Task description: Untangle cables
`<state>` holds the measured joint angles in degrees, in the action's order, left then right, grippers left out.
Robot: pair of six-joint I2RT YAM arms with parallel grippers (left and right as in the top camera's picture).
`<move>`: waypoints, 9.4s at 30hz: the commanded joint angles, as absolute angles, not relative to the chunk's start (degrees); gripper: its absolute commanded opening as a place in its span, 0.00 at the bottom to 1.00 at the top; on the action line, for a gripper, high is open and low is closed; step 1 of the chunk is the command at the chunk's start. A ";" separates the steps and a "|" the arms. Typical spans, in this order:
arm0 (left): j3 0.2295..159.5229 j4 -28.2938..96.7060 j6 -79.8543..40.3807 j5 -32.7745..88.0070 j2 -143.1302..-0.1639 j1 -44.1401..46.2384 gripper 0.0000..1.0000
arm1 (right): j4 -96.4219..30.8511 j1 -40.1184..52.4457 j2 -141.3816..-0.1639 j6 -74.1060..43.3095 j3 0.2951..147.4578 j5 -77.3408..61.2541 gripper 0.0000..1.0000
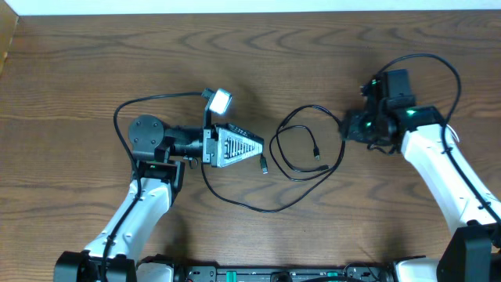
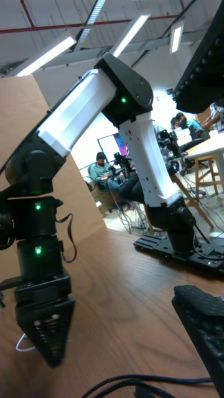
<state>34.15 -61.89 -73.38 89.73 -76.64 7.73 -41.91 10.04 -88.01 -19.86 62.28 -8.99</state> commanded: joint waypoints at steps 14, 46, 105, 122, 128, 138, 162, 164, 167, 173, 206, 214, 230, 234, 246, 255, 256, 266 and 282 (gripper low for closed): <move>32.67 -62.19 -63.13 90.00 -76.75 7.90 0.94 | -42.89 15.64 -88.09 -18.79 62.43 -8.49 0.99; 24.53 -61.76 -53.60 89.95 -76.88 7.90 0.95 | -42.89 15.64 -88.09 -18.79 62.43 -8.49 0.99; 25.80 6.83 -29.23 39.40 -77.84 8.19 0.67 | -42.89 15.64 -88.09 -18.79 62.43 -8.49 0.99; 36.34 23.53 -28.47 25.82 -77.84 9.82 0.62 | -42.89 15.64 -88.09 -18.79 62.43 -8.49 0.99; 35.75 23.92 -26.55 24.77 -77.84 11.09 0.75 | -42.89 15.64 -88.09 -18.79 62.43 -8.49 0.99; 35.73 25.23 -26.57 22.11 -77.84 11.11 0.19 | -37.87 15.64 -88.09 -18.83 62.43 -8.54 0.99; 33.89 25.19 -26.59 17.19 -78.59 11.11 0.08 | -31.48 16.80 -88.12 -35.11 62.43 -20.12 0.97; 33.89 24.71 -26.61 17.02 -79.26 11.11 0.08 | -32.56 17.89 -88.12 -34.39 62.43 -20.05 0.99; 33.89 23.77 -26.61 17.06 -80.86 11.14 0.08 | -32.56 18.92 -88.12 -34.44 62.43 -20.10 0.99; 33.89 22.65 -26.61 17.04 -83.44 11.11 0.08 | -32.75 19.38 -88.31 -34.41 61.89 -19.62 0.51; 33.06 21.74 -27.51 14.44 -85.43 11.14 0.36 | -9.06 33.15 -88.51 -37.71 42.48 -2.87 0.30; 33.01 21.32 -27.73 14.24 -85.43 11.14 0.36 | -3.99 35.73 -88.51 -38.44 40.34 -0.12 0.23; 31.66 19.81 -28.82 11.92 -85.47 11.14 0.37 | -8.80 37.52 -88.53 -46.22 40.01 11.84 0.23; 31.44 18.87 -28.80 11.90 -85.49 11.14 0.36 | -6.48 37.60 -88.53 -46.26 38.41 11.84 0.25; 30.41 16.53 -28.80 11.92 -85.52 11.14 0.37 | 4.67 37.60 -95.96 -46.22 36.64 3.99 0.18; 30.17 16.29 -28.80 11.92 -85.52 11.14 0.37 | 5.82 37.54 -97.45 -46.24 36.64 3.46 0.15; 30.17 16.19 -28.80 11.92 -85.52 11.14 0.37 | 5.82 37.54 -97.45 -46.24 36.64 3.46 0.13; 30.15 15.64 -28.77 11.25 -85.52 11.14 0.28 | 6.20 38.72 -97.67 -54.57 36.64 3.44 0.01; 33.47 15.16 -26.00 11.46 -81.80 11.09 0.08 | 10.52 45.08 -100.84 -60.95 36.64 1.15 0.01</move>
<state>32.56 13.21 -28.21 13.15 -83.00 11.05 11.64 44.49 -98.89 -59.86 37.32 2.07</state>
